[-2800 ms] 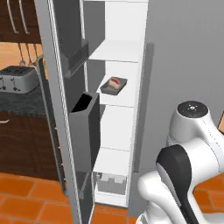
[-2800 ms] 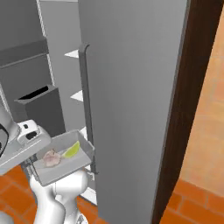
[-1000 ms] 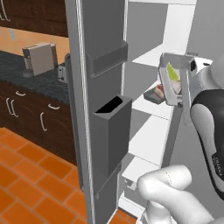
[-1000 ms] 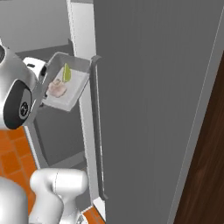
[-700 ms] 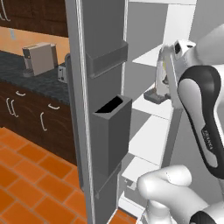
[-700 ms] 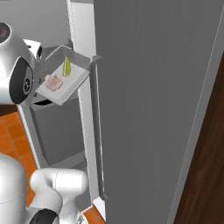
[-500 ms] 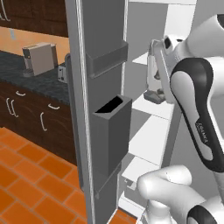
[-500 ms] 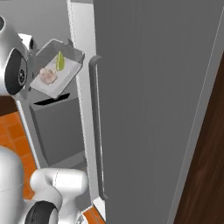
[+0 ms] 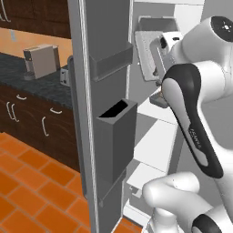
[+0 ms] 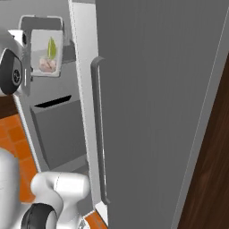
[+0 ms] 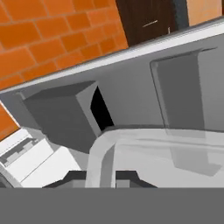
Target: Take the meat container that has the steak and place it on the second highest rack of the freezer. Then take the vegetable container that has the garlic and lemon wedge and place it on the highest rack of the freezer.
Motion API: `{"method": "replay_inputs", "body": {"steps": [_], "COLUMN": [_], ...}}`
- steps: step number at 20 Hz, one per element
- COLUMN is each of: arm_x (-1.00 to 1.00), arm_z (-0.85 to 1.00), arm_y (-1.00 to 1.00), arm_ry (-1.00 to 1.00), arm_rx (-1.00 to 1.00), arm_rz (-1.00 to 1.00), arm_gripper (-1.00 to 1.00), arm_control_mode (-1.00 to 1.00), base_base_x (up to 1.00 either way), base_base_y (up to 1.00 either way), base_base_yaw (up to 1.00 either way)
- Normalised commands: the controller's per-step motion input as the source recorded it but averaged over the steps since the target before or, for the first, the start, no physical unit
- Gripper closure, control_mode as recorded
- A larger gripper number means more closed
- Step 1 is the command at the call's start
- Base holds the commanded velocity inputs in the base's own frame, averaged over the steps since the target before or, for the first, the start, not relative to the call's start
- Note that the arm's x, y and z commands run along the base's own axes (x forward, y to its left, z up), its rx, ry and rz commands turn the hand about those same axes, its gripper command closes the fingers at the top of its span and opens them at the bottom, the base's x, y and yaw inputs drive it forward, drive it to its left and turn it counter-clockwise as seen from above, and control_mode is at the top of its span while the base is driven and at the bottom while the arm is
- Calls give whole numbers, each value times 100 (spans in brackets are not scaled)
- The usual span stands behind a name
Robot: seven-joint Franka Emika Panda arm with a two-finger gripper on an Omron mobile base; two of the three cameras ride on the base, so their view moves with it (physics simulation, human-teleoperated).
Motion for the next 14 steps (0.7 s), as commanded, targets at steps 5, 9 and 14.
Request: {"method": "replay_inputs", "body": {"steps": [5,9,14], "arm_x": [49,56,83], "arm_z": [2,21,25], "arm_y": [-28,-21,-39], "arm_ry": [31,28,11], "arm_rx": [0,-1,-3], "arm_rz": [-30,-50,-38], "arm_gripper": [100,100,100], "arm_control_mode": [-100,-100,-100], "base_base_x": [0,0,0], "base_base_y": [0,0,0], "base_base_yaw": [0,0,0]}}
